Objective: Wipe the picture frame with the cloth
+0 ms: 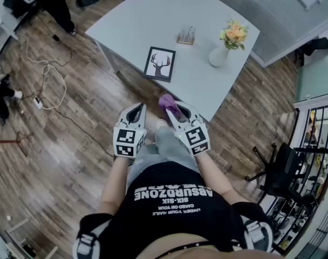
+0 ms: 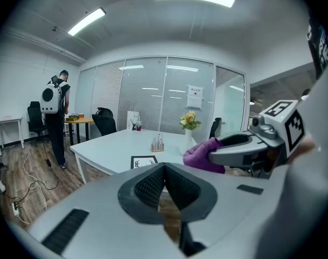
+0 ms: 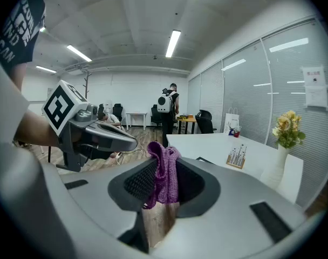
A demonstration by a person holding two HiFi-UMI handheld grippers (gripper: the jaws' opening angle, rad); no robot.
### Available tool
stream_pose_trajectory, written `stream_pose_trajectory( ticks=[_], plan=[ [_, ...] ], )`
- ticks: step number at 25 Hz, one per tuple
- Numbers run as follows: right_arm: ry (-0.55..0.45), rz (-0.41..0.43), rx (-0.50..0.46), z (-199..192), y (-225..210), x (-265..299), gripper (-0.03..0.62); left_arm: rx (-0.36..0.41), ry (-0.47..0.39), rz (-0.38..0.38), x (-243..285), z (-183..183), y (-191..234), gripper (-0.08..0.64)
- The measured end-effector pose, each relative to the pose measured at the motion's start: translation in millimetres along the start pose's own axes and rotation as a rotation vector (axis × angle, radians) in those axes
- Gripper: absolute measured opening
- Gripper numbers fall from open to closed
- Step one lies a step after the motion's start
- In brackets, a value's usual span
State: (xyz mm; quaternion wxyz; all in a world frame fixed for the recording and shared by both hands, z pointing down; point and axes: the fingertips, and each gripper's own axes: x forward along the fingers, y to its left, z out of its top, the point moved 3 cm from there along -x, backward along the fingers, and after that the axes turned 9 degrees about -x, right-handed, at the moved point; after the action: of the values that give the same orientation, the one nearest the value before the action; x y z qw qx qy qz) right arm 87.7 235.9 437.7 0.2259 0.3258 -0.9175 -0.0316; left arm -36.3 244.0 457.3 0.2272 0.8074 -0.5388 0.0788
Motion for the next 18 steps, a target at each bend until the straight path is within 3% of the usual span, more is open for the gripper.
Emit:
stream_pose_trajectory(
  ticks=[7, 18],
  plan=[
    [0.012, -0.012, -0.004, -2.3, 1.5, 4.7, 0.1, -0.003, 0.021, 0.015, -0.2, -5.0, 10.9, 0.015],
    [-0.004, 0.022, 0.028, 1.7, -37.4, 63.5, 0.101, 0.004, 0.066, -0.02, 56.9, 5.6, 50.4, 0.015]
  ],
)
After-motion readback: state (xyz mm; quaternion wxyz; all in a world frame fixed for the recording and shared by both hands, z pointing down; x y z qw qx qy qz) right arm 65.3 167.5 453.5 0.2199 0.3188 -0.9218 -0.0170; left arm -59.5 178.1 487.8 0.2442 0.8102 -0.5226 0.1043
